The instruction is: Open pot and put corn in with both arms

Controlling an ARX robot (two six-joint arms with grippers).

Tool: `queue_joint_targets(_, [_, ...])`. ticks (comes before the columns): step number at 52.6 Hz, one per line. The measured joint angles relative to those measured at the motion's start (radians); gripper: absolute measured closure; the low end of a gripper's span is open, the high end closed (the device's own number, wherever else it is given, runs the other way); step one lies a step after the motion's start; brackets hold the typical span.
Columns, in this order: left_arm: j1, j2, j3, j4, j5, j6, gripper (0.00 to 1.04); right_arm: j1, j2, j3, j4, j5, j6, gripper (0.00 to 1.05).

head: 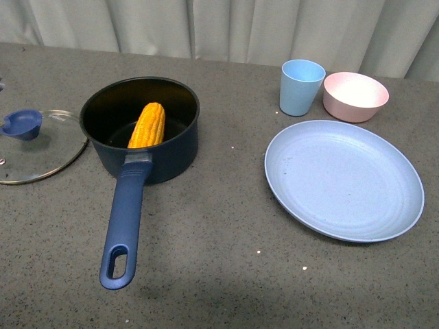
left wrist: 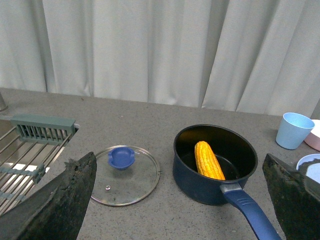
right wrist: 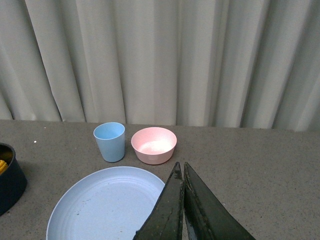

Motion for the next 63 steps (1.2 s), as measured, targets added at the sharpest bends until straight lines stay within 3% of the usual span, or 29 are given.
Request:
queue_joint_targets(39, [0.000,0.000,0.000,0.000,0.000,0.000,0.06,0.000,-0.235,0.000,-0.233,0.000,0.000,1.04])
queue_joint_targets(44, [0.000,0.000,0.000,0.000,0.000,0.000,0.06,0.000,-0.352,0.001,-0.386,-0.003,0.000,1.04])
queue_joint_targets(51, [0.000,0.000,0.000,0.000,0.000,0.000,0.06,0.000,-0.399,0.001,-0.402,-0.003,-0.001,1.03])
queue_joint_targets(63, [0.000,0.000,0.000,0.000,0.000,0.000,0.06,0.000,-0.399,0.001,-0.404,-0.003,-0.002,0.65])
